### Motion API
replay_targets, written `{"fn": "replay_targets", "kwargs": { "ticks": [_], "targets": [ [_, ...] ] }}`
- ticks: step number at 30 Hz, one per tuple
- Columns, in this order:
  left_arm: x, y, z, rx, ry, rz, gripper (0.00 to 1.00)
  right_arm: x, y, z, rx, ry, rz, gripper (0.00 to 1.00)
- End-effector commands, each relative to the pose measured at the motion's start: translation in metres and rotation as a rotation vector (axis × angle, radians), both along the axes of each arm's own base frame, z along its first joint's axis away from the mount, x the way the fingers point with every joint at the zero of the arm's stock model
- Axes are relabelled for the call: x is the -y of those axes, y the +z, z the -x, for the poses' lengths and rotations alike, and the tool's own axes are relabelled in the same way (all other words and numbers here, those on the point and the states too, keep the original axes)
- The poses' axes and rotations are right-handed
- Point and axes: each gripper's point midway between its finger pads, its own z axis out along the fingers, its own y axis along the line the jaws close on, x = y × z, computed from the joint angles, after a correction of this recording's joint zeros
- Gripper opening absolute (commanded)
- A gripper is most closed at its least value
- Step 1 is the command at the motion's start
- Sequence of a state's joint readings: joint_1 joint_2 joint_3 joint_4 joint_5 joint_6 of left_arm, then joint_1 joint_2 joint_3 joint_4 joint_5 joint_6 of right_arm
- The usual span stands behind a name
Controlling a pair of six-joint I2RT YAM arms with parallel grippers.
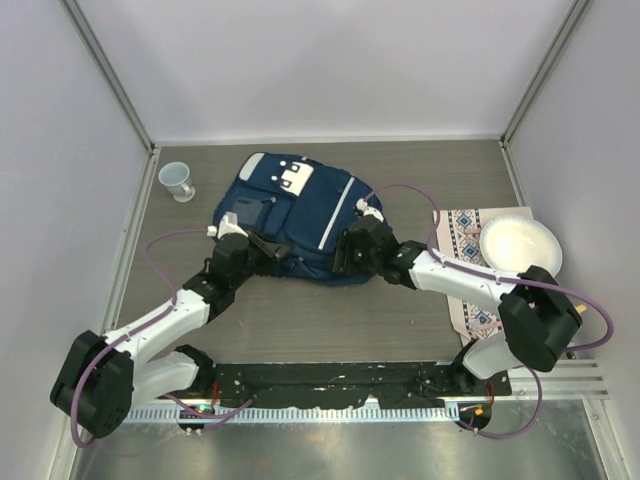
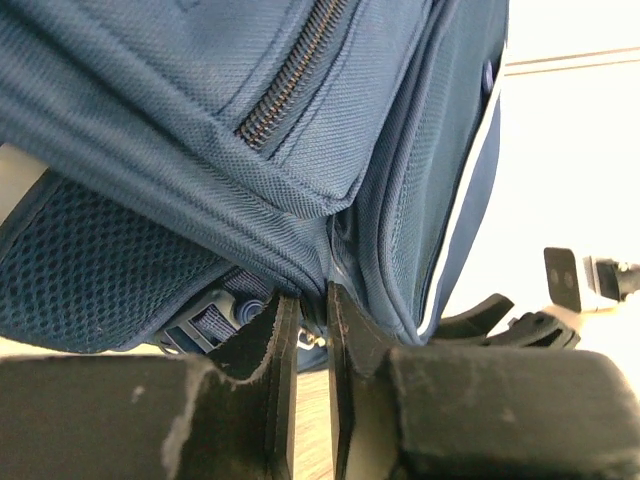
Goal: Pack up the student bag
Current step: Adjust the student bag at the center of the board.
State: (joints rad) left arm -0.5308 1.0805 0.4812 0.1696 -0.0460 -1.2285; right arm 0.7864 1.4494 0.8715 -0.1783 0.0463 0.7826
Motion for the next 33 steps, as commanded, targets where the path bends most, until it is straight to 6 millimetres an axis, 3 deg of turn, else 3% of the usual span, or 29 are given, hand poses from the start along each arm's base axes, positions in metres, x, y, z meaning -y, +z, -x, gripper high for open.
{"fn": "replay_targets", "kwargs": {
  "ticks": [1,6,9,14,18,19,20,22,23,25,26,29,33],
  "targets": [
    [0.034,0.01,0.025,0.002,-0.18,0.073,0.18,-0.007,0.075,-0.073,0.268,-0.138,-0.132,0.54],
    [0.039,0.005,0.021,-0.012,-0.182,0.08,0.18,-0.017,0.094,-0.061,0.309,-0.039,-0.199,0.54],
    [0.041,0.007,0.017,-0.005,-0.174,0.092,0.15,-0.024,0.098,-0.036,0.309,0.01,-0.233,0.54],
    [0.048,0.012,0.01,0.007,-0.187,0.098,0.13,-0.023,0.083,-0.004,0.301,0.011,-0.224,0.54],
    [0.047,0.017,0.008,0.023,-0.186,0.093,0.14,-0.027,0.071,0.003,0.282,0.005,-0.212,0.54],
    [0.047,0.021,0.008,0.035,-0.186,0.09,0.17,-0.027,0.07,0.002,0.288,-0.004,-0.204,0.54],
    [0.044,0.028,0.009,0.056,-0.185,0.085,0.29,-0.023,0.07,-0.002,0.298,-0.032,-0.189,0.54],
    [0.034,0.028,0.01,0.06,-0.157,0.032,0.43,-0.016,0.07,-0.004,0.306,-0.062,-0.171,0.54],
    [0.028,0.037,0.013,0.086,-0.146,0.026,0.48,-0.015,0.072,-0.005,0.316,-0.068,-0.17,0.54],
    [0.012,0.032,0.014,0.073,-0.087,-0.032,0.55,-0.013,0.073,-0.007,0.325,-0.075,-0.159,0.56],
    [0.006,0.04,0.017,0.092,-0.065,-0.03,0.63,-0.014,0.076,-0.008,0.331,-0.075,-0.159,0.56],
    [-0.01,0.03,0.021,0.069,0.0,-0.046,0.69,-0.015,0.077,-0.01,0.335,-0.071,-0.154,0.57],
    [-0.015,0.019,0.021,0.056,0.042,-0.031,0.71,-0.021,0.08,-0.009,0.328,-0.063,-0.18,0.57]
  ]
}}
